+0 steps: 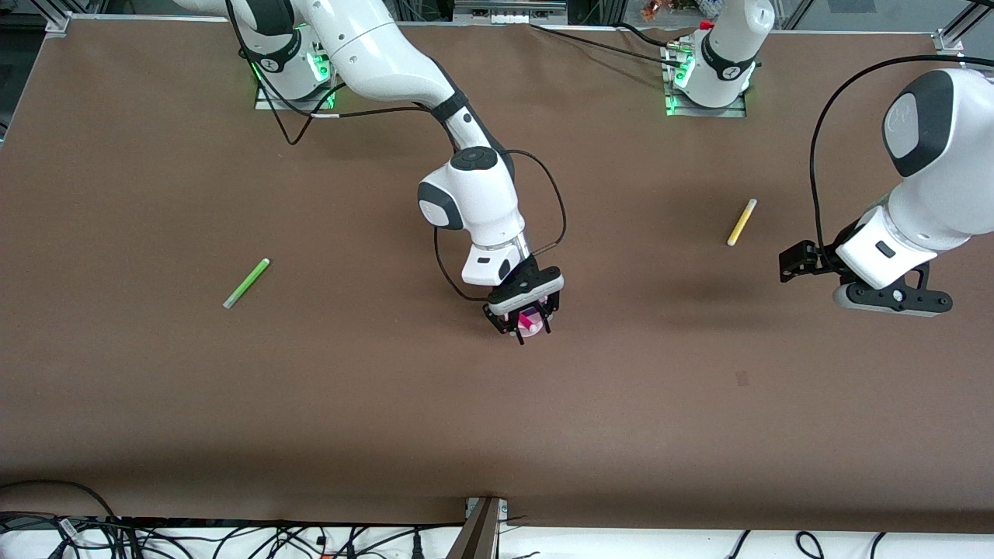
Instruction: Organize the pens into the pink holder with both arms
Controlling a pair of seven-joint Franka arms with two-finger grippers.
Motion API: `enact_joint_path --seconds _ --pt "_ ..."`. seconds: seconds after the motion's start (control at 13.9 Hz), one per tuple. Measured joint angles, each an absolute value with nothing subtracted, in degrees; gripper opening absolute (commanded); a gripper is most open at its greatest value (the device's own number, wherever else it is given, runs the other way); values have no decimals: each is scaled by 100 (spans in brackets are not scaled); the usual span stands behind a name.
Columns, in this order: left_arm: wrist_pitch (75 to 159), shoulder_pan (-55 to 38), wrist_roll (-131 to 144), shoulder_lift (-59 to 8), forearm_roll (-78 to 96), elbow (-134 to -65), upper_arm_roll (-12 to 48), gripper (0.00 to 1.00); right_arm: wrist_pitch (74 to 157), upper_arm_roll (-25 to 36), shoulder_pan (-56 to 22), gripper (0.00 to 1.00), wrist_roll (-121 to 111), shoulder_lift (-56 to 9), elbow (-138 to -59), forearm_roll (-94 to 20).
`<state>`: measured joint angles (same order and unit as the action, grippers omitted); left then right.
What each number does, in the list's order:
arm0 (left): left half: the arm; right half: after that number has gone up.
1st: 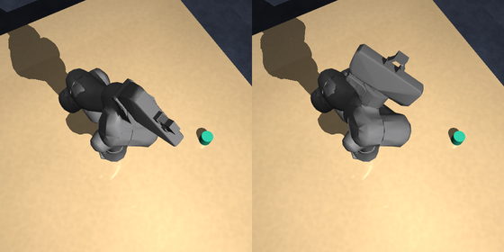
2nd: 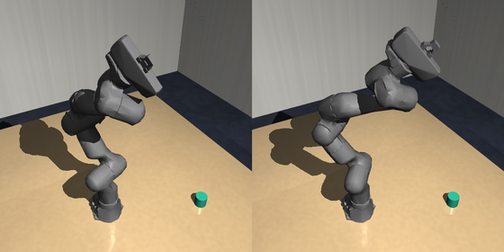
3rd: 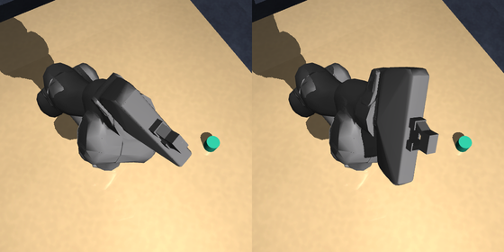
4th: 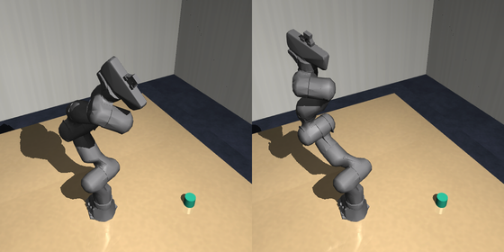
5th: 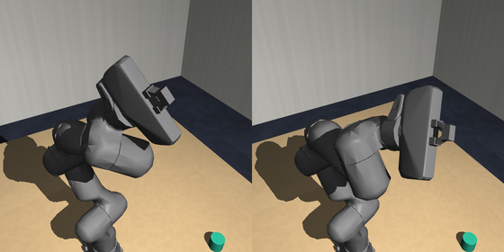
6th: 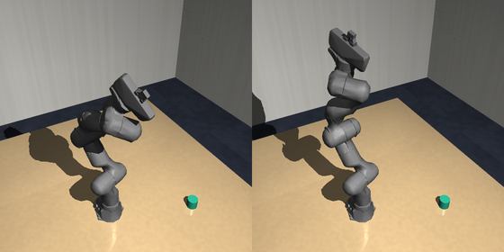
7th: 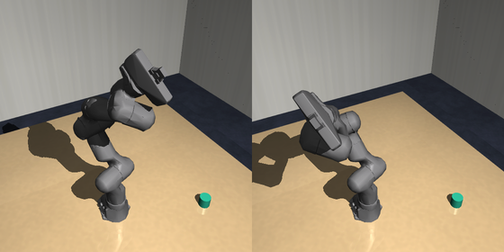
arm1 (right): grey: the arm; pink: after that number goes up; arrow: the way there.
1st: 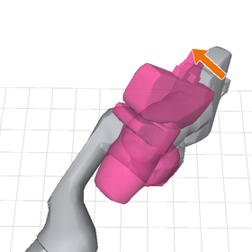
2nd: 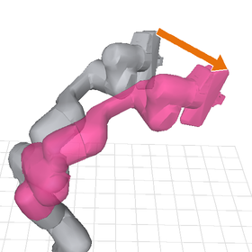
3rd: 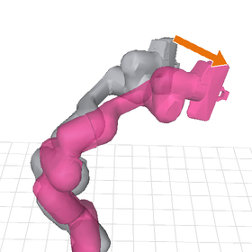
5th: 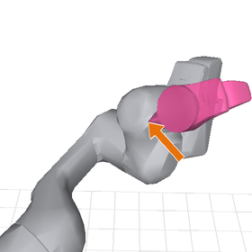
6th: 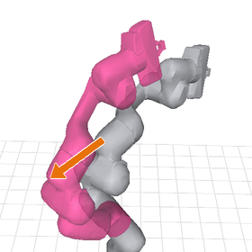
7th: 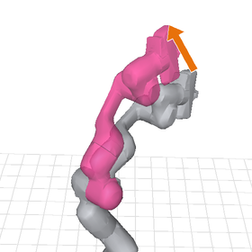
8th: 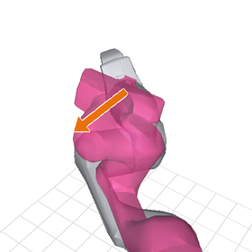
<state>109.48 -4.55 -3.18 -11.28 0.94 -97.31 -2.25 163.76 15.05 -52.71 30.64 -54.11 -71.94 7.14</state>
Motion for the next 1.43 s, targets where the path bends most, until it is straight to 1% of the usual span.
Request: enact_joint_path --seconds 0.22,0.5,0.72,0.79,1.15,1.43 --pt "11011 -455 -318 -1140 94 -9745 -225 100 16227 1533 -5271 100 3081 -5166 -7199 714" --pt "11031 -455 -318 -1149 94 -9747 -225 100 15075 1623 -5200 100 3101 -4489 -7216 649" --pt "11034 -455 -318 -1149 94 -9747 -225 100 14445 1666 -4862 100 3084 -3981 -7418 88" --pt "11035 -455 -318 -1149 94 -9747 -225 100 14104 1670 -4729 100 3020 -3801 -7501 -31" --pt "11053 -456 -319 -1172 94 -9673 -221 100 11836 1687 -4126 100 2207 -2848 -7633 -842" --pt "11053 -454 -319 -1188 94 -9639 -220 100 10067 1678 -3355 100 1554 -2086 -7663 -958"
